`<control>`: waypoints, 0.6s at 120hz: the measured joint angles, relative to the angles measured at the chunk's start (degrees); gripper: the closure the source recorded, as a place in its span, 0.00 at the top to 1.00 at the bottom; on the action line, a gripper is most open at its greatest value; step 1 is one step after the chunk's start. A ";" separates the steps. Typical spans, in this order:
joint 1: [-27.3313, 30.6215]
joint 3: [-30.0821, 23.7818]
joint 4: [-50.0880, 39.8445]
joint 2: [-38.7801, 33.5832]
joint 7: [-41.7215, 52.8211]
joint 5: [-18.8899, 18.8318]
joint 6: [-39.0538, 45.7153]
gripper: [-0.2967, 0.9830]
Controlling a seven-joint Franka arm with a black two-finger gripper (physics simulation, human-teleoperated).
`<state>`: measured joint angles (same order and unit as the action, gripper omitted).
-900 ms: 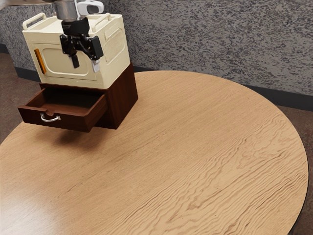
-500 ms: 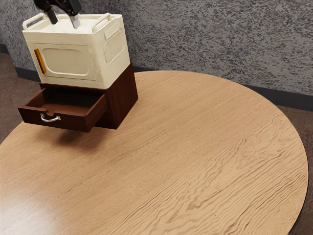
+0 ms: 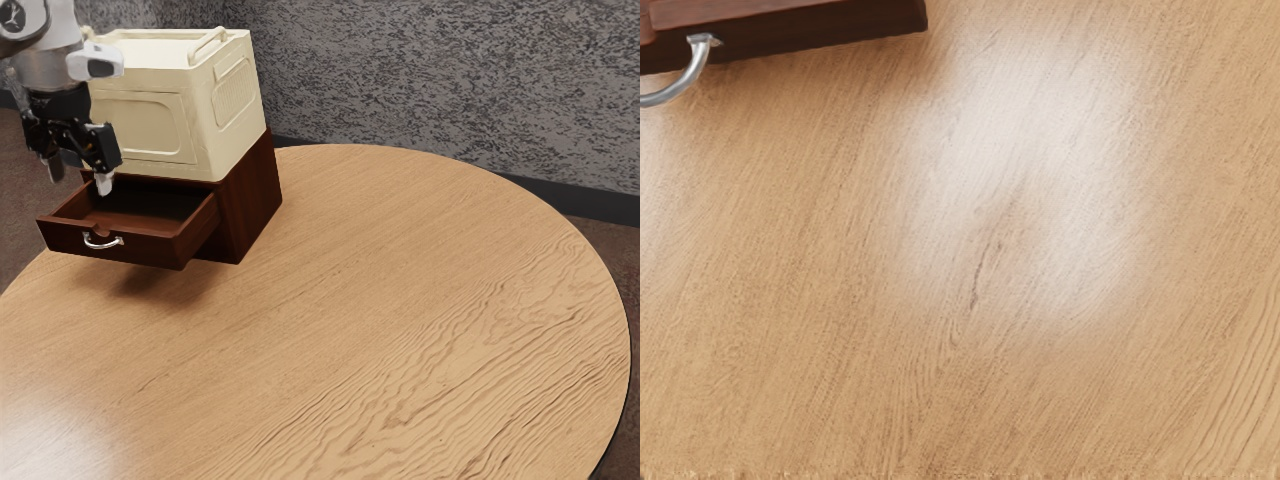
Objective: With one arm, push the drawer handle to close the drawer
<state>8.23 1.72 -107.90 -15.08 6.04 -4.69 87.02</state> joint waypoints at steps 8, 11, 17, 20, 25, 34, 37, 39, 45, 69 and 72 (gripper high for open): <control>1.95 0.01 -5.15 -0.50 0.55 0.01 3.92 0.77; 2.81 -0.01 -6.60 -0.58 0.80 0.02 5.26 0.77; 4.22 -0.02 -8.59 -0.65 1.35 0.04 7.64 0.77; 4.92 -0.01 -9.37 -0.64 1.67 0.05 8.76 0.77; 6.17 0.02 -10.22 -0.38 2.20 0.16 10.47 0.77; 7.69 0.05 -10.75 0.85 3.11 0.45 12.80 0.77; 8.05 0.06 -10.82 1.48 3.43 0.54 13.41 0.77; 8.31 0.05 -10.93 1.93 3.65 0.59 13.88 0.77; 8.85 -0.08 -11.21 3.44 4.26 0.64 15.51 0.77; 9.45 -0.49 -14.53 6.72 7.81 0.68 25.04 0.69; 9.54 -0.49 -14.88 7.11 8.32 0.71 26.22 0.67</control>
<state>17.77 1.23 -122.78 -7.98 14.36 -3.98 113.25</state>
